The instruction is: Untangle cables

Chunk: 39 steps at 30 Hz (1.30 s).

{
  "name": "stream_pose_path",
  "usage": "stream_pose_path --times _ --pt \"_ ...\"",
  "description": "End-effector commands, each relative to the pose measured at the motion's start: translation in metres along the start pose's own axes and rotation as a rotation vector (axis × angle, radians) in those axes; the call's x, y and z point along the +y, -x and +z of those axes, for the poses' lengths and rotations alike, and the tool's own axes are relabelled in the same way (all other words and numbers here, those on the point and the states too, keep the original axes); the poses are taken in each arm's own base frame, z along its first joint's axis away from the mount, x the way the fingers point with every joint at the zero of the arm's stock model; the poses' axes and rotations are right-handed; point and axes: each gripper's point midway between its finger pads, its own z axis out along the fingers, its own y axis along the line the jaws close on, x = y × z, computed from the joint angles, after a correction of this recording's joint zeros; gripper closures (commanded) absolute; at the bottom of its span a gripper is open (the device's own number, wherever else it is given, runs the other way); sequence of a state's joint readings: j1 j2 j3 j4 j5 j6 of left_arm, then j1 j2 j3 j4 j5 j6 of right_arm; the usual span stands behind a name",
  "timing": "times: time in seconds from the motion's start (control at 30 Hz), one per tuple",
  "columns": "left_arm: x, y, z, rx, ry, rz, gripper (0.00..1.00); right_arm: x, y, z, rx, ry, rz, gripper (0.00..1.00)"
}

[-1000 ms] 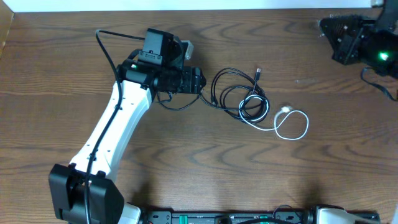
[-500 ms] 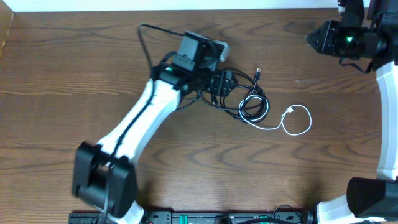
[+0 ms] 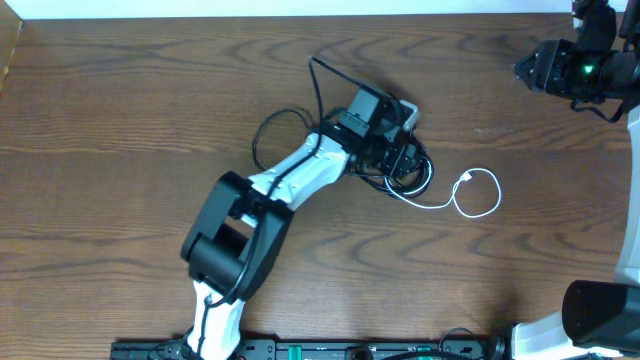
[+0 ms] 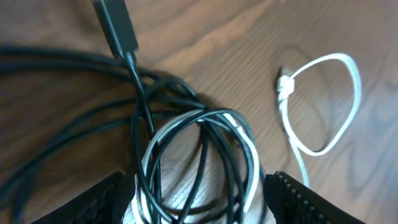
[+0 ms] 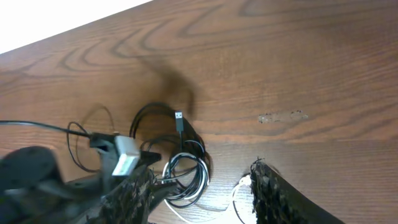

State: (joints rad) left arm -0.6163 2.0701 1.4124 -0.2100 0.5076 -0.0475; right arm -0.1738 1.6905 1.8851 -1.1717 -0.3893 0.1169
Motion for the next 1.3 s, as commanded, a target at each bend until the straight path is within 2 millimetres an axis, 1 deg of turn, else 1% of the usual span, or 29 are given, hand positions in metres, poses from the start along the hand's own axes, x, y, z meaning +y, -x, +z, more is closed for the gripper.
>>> stream_pose_path --times 0.0,0.17,0.3,0.4,0.47,0.53,0.57,0.63,0.7,0.77,0.97,1.0,1.03,1.07,1.1,1.17,1.27 --pt "0.016 -0.009 0.013 0.019 0.066 0.002 0.28 -0.002 -0.006 0.002 0.019 -0.001 -0.02 0.5" --pt "0.032 -0.012 0.02 0.018 0.133 -0.003 0.28 -0.005 -0.013 0.008 0.047 -0.005 -0.01 0.5" --pt "0.038 -0.02 0.031 0.034 0.136 -0.011 0.28 -0.007 -0.02 0.013 0.069 -0.005 -0.02 0.5" --pt "0.041 -0.024 0.035 0.043 0.137 -0.029 0.3 -0.009 -0.023 0.016 0.08 -0.005 -0.016 0.5" --pt "0.041 -0.022 0.036 0.033 0.135 -0.029 0.34 -0.009 -0.024 0.018 0.083 -0.005 -0.015 0.5" --pt "0.04 -0.019 0.036 0.02 0.132 -0.037 0.44 -0.01 -0.025 0.019 0.083 -0.005 -0.015 0.5" --pt "0.04 -0.018 0.036 0.016 0.131 -0.054 0.5 -0.01 -0.025 0.019 0.083 -0.005 -0.015 0.5" --pt "0.04 -0.018 0.036 0.012 0.132 -0.099 0.7 -0.008 -0.026 0.021 0.087 -0.002 -0.02 0.5" --pt "0.04 -0.018 0.036 0.01 0.131 -0.143 0.79 -0.004 -0.028 0.024 0.093 0.003 -0.028 0.5" --pt "0.039 -0.019 0.036 0.011 0.132 -0.172 0.81 -0.001 -0.03 0.027 0.1 0.008 -0.036 0.49" --pt "0.035 -0.021 0.039 0.018 0.139 -0.164 0.81 0.006 -0.035 0.035 0.111 0.021 -0.055 0.46" --pt "0.038 -0.022 0.038 0.02 0.152 -0.166 0.87 0.007 -0.037 0.038 0.114 0.023 -0.058 0.45" --pt "0.041 -0.023 0.038 0.023 0.17 -0.167 0.89 0.008 -0.038 0.04 0.117 0.025 -0.059 0.45" --pt "0.042 -0.024 0.037 0.026 0.179 -0.169 0.92 0.01 -0.04 0.041 0.123 0.032 -0.06 0.45" --pt "0.043 -0.022 0.033 0.026 0.181 -0.175 0.92 0.013 -0.043 0.044 0.132 0.042 -0.062 0.44" --pt "0.042 -0.015 0.015 0.028 0.19 -0.201 0.92 0.022 -0.049 0.05 0.148 0.08 -0.072 0.4" --pt "0.036 0.011 -0.029 -0.016 0.2 -0.215 0.92 0.037 -0.057 0.06 0.163 0.121 -0.121 0.38"
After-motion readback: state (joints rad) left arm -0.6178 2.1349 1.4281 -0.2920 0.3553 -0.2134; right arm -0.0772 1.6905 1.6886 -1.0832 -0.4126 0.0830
